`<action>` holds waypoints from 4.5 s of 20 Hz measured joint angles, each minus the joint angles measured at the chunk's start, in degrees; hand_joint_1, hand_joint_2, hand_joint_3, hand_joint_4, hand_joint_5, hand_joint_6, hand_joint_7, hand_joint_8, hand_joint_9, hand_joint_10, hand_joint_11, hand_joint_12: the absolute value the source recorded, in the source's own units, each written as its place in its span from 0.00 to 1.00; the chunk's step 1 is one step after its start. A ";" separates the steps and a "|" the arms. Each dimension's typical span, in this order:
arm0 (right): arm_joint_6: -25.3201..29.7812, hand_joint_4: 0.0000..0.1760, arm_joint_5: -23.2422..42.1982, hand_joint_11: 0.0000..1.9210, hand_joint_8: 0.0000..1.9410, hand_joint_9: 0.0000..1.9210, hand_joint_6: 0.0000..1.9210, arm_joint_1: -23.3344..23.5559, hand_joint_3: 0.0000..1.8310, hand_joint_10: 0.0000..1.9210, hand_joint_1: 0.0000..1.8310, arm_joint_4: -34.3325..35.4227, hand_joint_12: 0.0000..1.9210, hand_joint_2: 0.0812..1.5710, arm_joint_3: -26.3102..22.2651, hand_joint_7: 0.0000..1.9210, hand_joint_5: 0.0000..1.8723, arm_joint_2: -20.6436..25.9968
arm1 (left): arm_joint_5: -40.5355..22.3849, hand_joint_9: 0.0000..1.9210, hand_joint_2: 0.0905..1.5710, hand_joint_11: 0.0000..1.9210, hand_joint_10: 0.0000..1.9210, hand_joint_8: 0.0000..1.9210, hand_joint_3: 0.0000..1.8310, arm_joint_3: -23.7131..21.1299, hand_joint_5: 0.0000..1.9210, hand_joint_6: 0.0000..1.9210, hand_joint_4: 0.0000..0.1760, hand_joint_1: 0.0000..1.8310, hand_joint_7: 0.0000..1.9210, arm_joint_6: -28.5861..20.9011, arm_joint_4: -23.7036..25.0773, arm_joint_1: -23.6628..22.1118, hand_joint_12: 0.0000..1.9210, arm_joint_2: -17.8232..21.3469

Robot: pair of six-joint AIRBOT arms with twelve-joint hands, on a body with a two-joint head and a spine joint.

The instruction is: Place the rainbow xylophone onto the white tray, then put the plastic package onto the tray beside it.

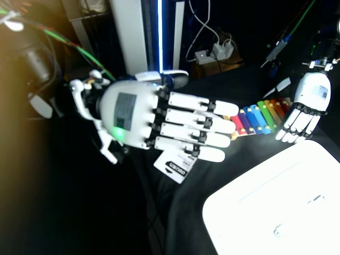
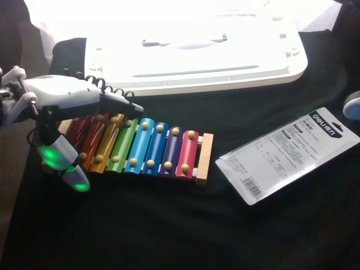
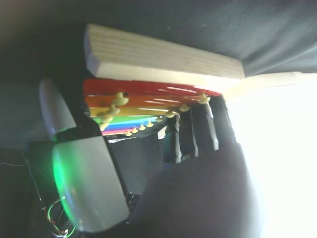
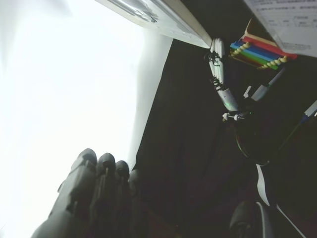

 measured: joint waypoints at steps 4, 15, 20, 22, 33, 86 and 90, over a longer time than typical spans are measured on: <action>0.00 0.00 0.02 0.04 0.00 0.09 0.00 0.00 0.00 0.01 0.42 -0.15 0.03 0.47 -0.02 0.10 0.12 -0.02 | -0.63 0.37 0.73 0.28 0.72 0.72 0.00 0.11 0.18 0.68 0.03 0.78 0.32 4.37 -5.31 0.61 0.68 0.02; -0.02 0.00 0.09 0.04 0.00 0.09 0.00 0.00 0.00 0.00 0.42 -0.22 0.04 0.47 -0.02 0.09 0.12 -0.02 | -1.95 0.35 0.78 0.24 0.80 0.83 0.00 -0.72 0.15 0.92 0.48 0.80 0.31 13.46 -16.65 1.31 0.89 1.11; 0.00 0.00 0.11 0.04 0.00 0.09 0.00 0.00 0.00 0.00 0.41 -0.20 0.05 0.46 -0.02 0.09 0.12 -0.02 | -2.10 0.25 0.78 0.20 0.82 0.77 0.00 -0.72 0.18 0.85 0.32 0.72 0.36 17.70 -22.34 1.64 0.87 1.49; -0.02 0.00 0.13 0.04 0.00 0.09 0.00 0.00 0.00 0.00 0.42 -0.26 0.05 0.46 -0.02 0.10 0.12 -0.04 | -1.77 0.27 0.76 0.24 0.81 0.74 0.00 -0.72 0.21 0.82 0.19 0.72 0.38 18.16 -23.12 1.62 0.86 1.81; -0.02 0.00 0.28 0.05 0.00 0.09 0.00 0.00 0.00 0.00 0.43 -0.24 0.07 0.46 -0.02 0.10 0.12 -0.04 | -1.16 0.27 0.79 0.25 0.83 0.78 0.01 -0.72 0.31 0.74 0.05 0.64 0.37 21.20 -26.18 1.60 0.90 2.49; 0.00 0.00 0.39 0.00 0.00 0.13 0.00 -0.11 0.00 0.00 0.55 -0.70 0.34 0.46 0.00 0.11 0.14 -1.79 | 11.74 0.48 0.69 0.41 0.64 0.61 0.00 22.75 0.29 0.54 0.00 0.81 0.43 40.65 -56.13 -16.57 0.79 -12.24; 0.52 0.00 0.48 0.00 0.00 0.15 0.00 -0.11 0.00 0.00 0.54 -0.70 0.36 0.47 0.02 0.13 0.15 -1.79 | 13.92 0.48 0.72 0.41 0.66 0.65 0.00 25.83 0.34 0.64 0.00 0.76 0.44 43.52 -59.63 -17.09 0.75 -14.40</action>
